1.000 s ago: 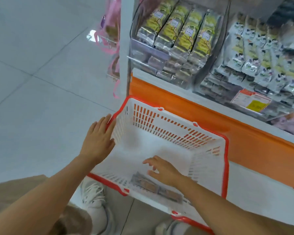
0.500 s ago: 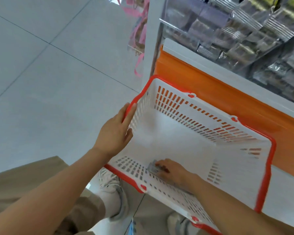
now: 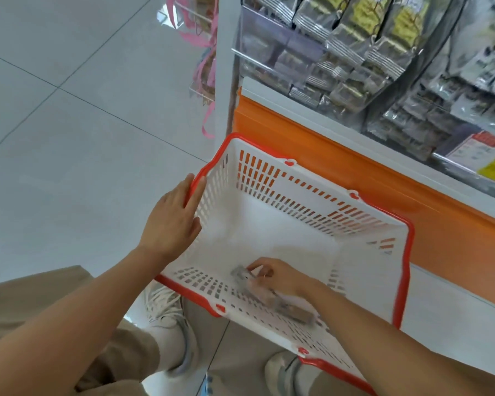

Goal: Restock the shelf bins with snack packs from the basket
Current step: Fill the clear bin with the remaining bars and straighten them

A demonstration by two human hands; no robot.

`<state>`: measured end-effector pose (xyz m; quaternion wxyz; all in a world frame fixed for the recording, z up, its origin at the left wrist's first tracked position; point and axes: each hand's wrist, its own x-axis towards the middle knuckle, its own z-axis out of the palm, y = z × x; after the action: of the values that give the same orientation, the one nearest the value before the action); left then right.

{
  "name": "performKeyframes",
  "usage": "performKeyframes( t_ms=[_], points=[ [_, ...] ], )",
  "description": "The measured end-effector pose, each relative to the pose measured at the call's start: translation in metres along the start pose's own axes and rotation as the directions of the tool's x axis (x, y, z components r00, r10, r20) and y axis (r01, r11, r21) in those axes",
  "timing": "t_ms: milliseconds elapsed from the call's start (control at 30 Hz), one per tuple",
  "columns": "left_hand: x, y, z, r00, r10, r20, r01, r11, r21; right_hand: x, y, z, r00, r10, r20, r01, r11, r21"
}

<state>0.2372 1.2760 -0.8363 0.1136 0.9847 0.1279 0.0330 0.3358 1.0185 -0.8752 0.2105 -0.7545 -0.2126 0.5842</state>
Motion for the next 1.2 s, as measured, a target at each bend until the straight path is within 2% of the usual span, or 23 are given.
performKeyframes(
  t_ms=[100,167,233,300,400,533,567,667,700,733,800,867,1000,1200],
  points=[
    [0.004,0.016,-0.008,0.997,0.075,-0.027,-0.073,0.996,0.051,-0.021,-0.016,-0.021,0.996,-0.039,-0.076,0.05,0.986,0.16],
    [0.009,0.034,-0.014,0.975,0.223,0.0,-0.223,0.975,-0.003,-0.039,-0.029,-0.037,0.991,-0.069,-0.115,0.094,0.968,0.233],
    [0.014,0.054,-0.019,0.894,0.444,0.054,-0.438,0.894,-0.096,-0.058,-0.041,-0.052,0.983,-0.086,-0.159,0.127,0.955,0.269],
    [0.019,0.072,-0.027,0.821,0.568,0.059,-0.555,0.817,-0.157,-0.077,-0.051,-0.067,0.972,-0.089,-0.217,0.157,0.934,0.321],
    [0.028,0.093,-0.04,0.831,0.556,-0.015,-0.545,0.809,-0.22,-0.107,-0.064,-0.082,0.957,-0.078,-0.279,0.191,0.894,0.406],
    [0.04,0.111,-0.056,0.832,0.553,-0.054,-0.541,0.785,-0.3,-0.143,-0.071,-0.096,0.954,-0.068,-0.293,0.192,0.888,0.418],
    [0.041,0.115,-0.061,0.844,0.534,-0.06,-0.519,0.782,-0.344,-0.152,-0.071,-0.1,0.95,-0.078,-0.302,0.217,0.86,0.462],
    [0.043,0.13,-0.08,0.934,0.35,-0.07,-0.327,0.762,-0.558,-0.177,-0.068,-0.109,0.918,-0.143,-0.369,0.37,0.643,0.67],
    [0.044,0.136,-0.087,0.959,0.281,-0.033,-0.237,0.735,-0.636,-0.184,-0.067,-0.11,0.894,-0.18,-0.411,0.428,0.613,0.664],
    [0.045,0.142,-0.093,0.971,0.237,0.014,-0.159,0.693,-0.703,-0.19,-0.067,-0.109,0.857,-0.218,-0.468,0.491,0.625,0.608],
    [0.047,0.155,-0.102,0.972,0.221,0.084,-0.068,0.603,-0.795,-0.198,-0.067,-0.105,0.738,-0.301,-0.604,0.599,0.704,0.382],
    [0.049,0.169,-0.108,0.966,0.233,0.112,-0.031,0.533,-0.846,-0.205,-0.07,-0.101,0.618,-0.351,-0.703,0.63,0.756,0.176],
    [0.049,0.195,-0.126,0.943,0.316,0.105,-0.051,0.447,-0.893,-0.22,-0.079,-0.095,0.453,-0.43,-0.781,0.649,0.76,-0.042],
    [0.052,0.217,-0.146,0.919,0.387,0.078,-0.084,0.384,-0.919,-0.241,-0.079,-0.098,0.323,-0.452,-0.831,0.606,0.773,-0.185]
  ],
)
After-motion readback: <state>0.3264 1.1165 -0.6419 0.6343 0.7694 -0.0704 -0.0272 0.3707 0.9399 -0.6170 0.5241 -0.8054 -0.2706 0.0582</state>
